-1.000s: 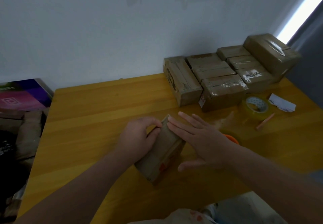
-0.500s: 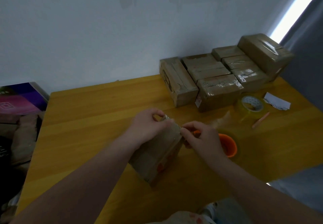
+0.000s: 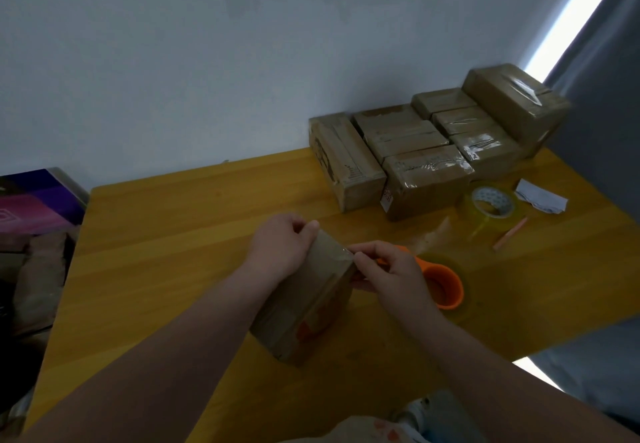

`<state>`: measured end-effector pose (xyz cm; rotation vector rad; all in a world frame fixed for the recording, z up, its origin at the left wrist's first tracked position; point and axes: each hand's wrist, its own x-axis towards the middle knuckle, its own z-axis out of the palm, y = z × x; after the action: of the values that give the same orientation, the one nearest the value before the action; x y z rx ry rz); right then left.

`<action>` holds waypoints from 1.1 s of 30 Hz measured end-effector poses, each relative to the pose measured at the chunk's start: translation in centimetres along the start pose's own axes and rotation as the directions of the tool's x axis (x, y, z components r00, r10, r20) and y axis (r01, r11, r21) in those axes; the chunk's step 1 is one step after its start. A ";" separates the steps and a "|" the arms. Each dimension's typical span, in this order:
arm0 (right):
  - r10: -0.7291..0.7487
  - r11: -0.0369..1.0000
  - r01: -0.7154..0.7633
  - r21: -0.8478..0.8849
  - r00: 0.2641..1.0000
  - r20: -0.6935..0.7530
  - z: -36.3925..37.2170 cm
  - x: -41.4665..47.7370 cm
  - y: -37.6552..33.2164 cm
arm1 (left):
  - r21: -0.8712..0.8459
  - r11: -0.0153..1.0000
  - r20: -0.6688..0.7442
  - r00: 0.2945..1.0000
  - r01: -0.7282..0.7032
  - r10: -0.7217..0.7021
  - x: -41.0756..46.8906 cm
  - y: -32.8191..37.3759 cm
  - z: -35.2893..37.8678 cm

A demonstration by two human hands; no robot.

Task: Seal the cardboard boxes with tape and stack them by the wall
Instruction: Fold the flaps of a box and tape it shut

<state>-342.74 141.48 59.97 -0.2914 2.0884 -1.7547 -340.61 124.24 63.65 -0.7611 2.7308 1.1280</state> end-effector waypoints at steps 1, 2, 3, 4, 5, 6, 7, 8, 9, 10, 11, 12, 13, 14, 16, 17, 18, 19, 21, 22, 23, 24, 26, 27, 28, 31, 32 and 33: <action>0.000 0.999 0.000 0.033 1.000 -0.009 0.2 0.2 -0.5 | -0.005 1.000 -0.033 0.999 -0.023 0.023 -0.2 0.2 -0.3; 0.004 0.997 -0.003 0.080 1.000 -0.015 0.3 0.4 -1.1 | -0.032 0.998 -0.070 0.996 -0.060 0.058 -0.4 0.4 -0.7; 0.006 0.991 -0.004 0.132 1.000 -0.017 0.5 0.7 -1.9 | -0.059 0.993 -0.098 0.990 -0.103 0.097 -0.6 0.5 -1.1; 0.000 0.985 0.004 0.174 1.000 -0.020 0.7 0.9 -2.6 | -0.068 0.988 -0.109 0.985 -0.141 0.134 -0.8 0.7 -1.4; -0.013 0.978 0.018 0.208 1.000 -0.023 0.9 1.2 -3.2 | -0.052 0.985 -0.100 0.982 -0.167 0.161 -0.8 0.7 -1.6; -0.030 0.972 0.035 0.234 0.999 -0.024 1.1 1.4 -3.7 | -0.017 0.983 -0.080 0.981 -0.180 0.178 -0.8 0.6 -1.6; -0.038 0.967 0.042 0.252 0.999 -0.018 1.4 1.5 -4.0 | 0.030 0.982 -0.069 0.979 -0.189 0.190 -0.8 0.3 -1.6; -0.036 0.967 0.035 0.253 0.999 0.000 1.6 1.7 -4.2 | 0.069 0.979 -0.075 0.978 -0.190 0.195 -0.6 -0.1 -1.4; -0.027 0.972 0.020 0.236 0.999 0.027 1.9 1.8 -4.1 | 0.095 0.979 -0.092 0.977 -0.181 0.190 -0.5 -0.7 -1.2; -0.019 0.980 0.009 0.198 0.998 0.052 2.0 1.9 -3.8 | 0.102 0.980 -0.114 0.977 -0.169 0.180 -0.4 -1.3 -0.8; -0.016 0.990 0.006 0.139 0.997 0.070 2.0 2.0 -3.3 | 0.096 0.983 -0.137 0.976 -0.158 0.170 -0.3 -2.0 -0.5; -0.016 0.999 0.012 0.051 0.997 0.077 1.8 2.1 -2.9 | 0.079 0.986 -0.162 0.975 -0.143 0.155 -0.2 -2.8 -0.2; -0.011 0.998 0.016 -0.063 0.997 0.075 1.5 2.3 -2.3 | 0.057 0.991 -0.185 0.974 -0.125 0.133 -0.1 -3.5 0.0; -0.004 0.981 0.017 -0.196 0.998 0.066 1.0 2.6 -1.8 | 0.033 0.994 -0.207 0.972 -0.103 0.108 0.0 -4.1 0.2; 0.014 0.887 0.010 -0.461 0.999 0.047 0.0 3.4 -0.6 | -0.005 0.999 -0.259 0.964 -0.053 0.050 0.4 -5.1 0.5; 0.028 0.814 -0.002 -0.581 0.999 0.037 -0.5 3.8 0.0 | -0.014 0.999 -0.292 0.956 -0.033 0.027 0.6 -5.5 0.6; 0.057 0.727 -0.027 -0.686 0.998 0.021 -0.9 4.2 0.6 | -0.020 1.000 -0.325 0.946 -0.016 0.008 0.9 -5.9 0.8; 0.098 0.630 -0.065 -0.773 0.995 -0.005 -1.4 4.5 1.1 | -0.027 1.000 -0.353 0.936 -0.001 -0.008 1.2 -6.2 1.0; 0.205 0.443 -0.155 -0.883 0.976 -0.068 -2.0 5.0 2.0 | -0.043 0.999 -0.382 0.923 0.027 -0.041 2.1 -6.5 1.3; 0.259 0.361 -0.192 -0.912 0.961 -0.099 -2.3 5.2 2.4 | -0.038 0.999 -0.380 0.924 0.038 -0.050 2.6 -6.5 1.6; 0.309 0.288 -0.219 -0.932 0.943 -0.126 -2.5 5.4 2.8 | -0.018 0.999 -0.372 0.927 0.046 -0.049 3.2 -6.4 1.8; 0.357 0.229 -0.241 -0.943 0.922 -0.149 -2.7 5.6 3.3 | 0.014 0.999 -0.361 0.932 0.052 -0.043 3.8 -6.2 2.2; 0.434 0.173 -0.275 -0.946 0.883 -0.178 -3.2 6.0 4.2 | 0.081 0.995 -0.329 0.944 0.065 -0.034 5.2 -5.6 2.8; 0.449 0.167 -0.276 -0.947 0.876 -0.176 -3.4 6.2 4.6 | 0.105 0.992 -0.308 0.951 0.070 -0.035 5.8 -5.2 3.1; 0.443 0.166 -0.259 -0.952 0.882 -0.162 -3.6 6.5 5.0 | 0.116 0.990 -0.288 0.957 0.075 -0.039 6.4 -4.8 3.4; 0.391 0.175 -0.185 -0.967 0.914 -0.105 -3.9 7.1 5.5 | 0.109 0.992 -0.260 0.965 0.061 -0.030 8.3 -3.4 4.2; 0.375 0.197 -0.176 -0.964 0.922 -0.092 -4.0 7.5 5.7 | 0.102 0.994 -0.258 0.966 0.047 -0.019 8.9 -2.9 4.4; 0.355 0.224 -0.168 -0.960 0.932 -0.080 -4.0 7.8 5.8 | 0.099 0.995 -0.252 0.968 0.029 -0.003 9.6 -2.4 4.6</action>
<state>-350.91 143.02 53.59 -0.3353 2.6045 0.0023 -348.29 122.04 56.28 -0.9711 2.9533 0.9368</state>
